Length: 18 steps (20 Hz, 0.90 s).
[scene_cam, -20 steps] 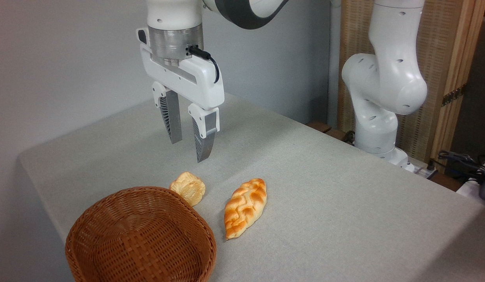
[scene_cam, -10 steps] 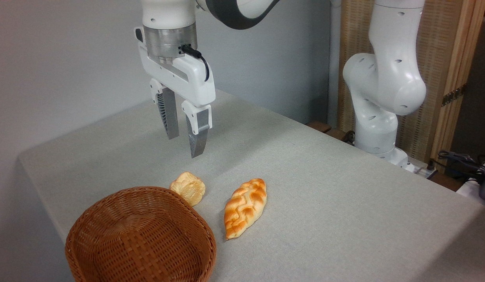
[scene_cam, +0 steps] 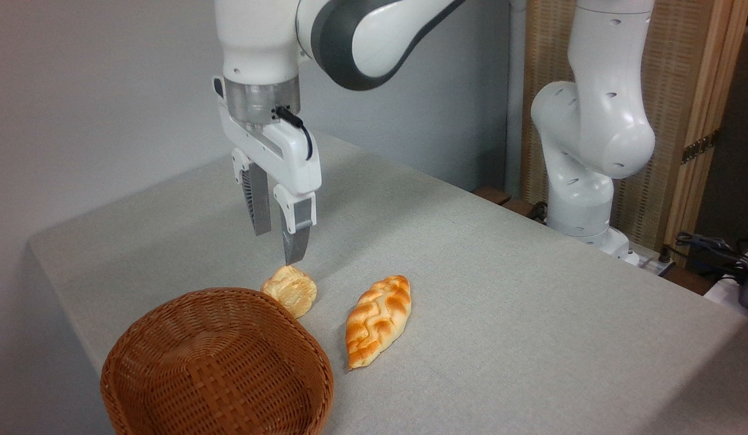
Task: Put bread into the basket
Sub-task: 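Lower the gripper around the round roll and close on it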
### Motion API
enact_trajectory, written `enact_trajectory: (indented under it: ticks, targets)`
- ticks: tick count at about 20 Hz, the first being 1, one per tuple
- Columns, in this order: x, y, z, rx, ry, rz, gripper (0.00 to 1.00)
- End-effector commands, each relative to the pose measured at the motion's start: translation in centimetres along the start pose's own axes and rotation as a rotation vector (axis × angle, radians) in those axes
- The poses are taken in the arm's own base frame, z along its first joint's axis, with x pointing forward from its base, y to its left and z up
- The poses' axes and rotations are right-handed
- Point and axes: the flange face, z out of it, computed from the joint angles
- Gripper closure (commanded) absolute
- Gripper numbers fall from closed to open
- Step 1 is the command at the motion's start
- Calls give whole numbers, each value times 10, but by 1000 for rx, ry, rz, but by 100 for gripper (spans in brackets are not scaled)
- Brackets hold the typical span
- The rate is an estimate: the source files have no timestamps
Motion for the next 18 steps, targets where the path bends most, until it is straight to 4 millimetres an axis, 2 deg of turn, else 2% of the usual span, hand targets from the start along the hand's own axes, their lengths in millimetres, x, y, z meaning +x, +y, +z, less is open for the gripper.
enact_trajectory:
  ticks: [1,7,10,11,13,14,18]
  targets:
    - [-8,-5,19,11,15,-5,0]
    - [-3,-8,60,-1,-33,-5,0]
    - [2,-11,71,15,-20,-1,0]
    - [2,-12,71,16,-20,-1,11]
    - [2,-10,72,15,-23,3,45]
    - [2,-10,73,13,-26,4,53]
    - [-1,-8,76,3,-39,4,55]
